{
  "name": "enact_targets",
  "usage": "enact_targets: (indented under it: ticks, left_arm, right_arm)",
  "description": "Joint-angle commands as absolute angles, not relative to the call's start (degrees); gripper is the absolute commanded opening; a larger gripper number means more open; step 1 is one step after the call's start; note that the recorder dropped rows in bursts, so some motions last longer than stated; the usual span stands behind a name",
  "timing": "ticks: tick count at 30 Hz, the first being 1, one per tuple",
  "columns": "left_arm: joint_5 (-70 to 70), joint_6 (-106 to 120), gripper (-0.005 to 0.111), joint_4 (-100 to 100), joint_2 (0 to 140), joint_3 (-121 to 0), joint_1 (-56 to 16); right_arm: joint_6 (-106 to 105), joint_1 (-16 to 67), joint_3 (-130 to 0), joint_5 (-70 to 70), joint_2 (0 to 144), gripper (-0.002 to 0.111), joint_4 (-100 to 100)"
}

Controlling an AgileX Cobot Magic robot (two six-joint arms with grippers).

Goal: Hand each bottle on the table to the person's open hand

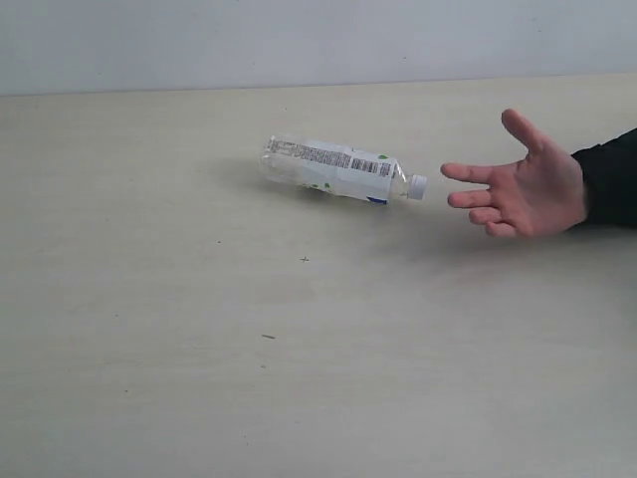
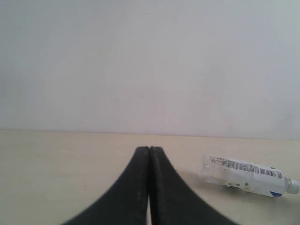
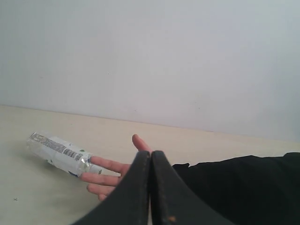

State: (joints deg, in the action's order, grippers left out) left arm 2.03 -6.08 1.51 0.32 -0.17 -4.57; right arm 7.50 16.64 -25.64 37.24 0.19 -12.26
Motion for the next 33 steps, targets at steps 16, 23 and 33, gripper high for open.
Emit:
enact_targets:
  ticks: [16,23,33]
  left_arm:
    - [1.93,-6.17,0.000,1.73,0.00,0.00,-4.41]
    - [1.93,-6.17,0.000,1.73,0.00,0.00,-4.41]
    - [1.93,-6.17,0.000,1.73,0.00,0.00,-4.41]
  right_arm:
    - [10.64,16.62,-25.67,11.65,6.95,0.000,-13.61]
    - [10.52,16.62,-32.55,8.36,28.33,0.000,-10.94]
    - [-26.39,16.62,-57.60,36.03,68.74,0.000,14.67]
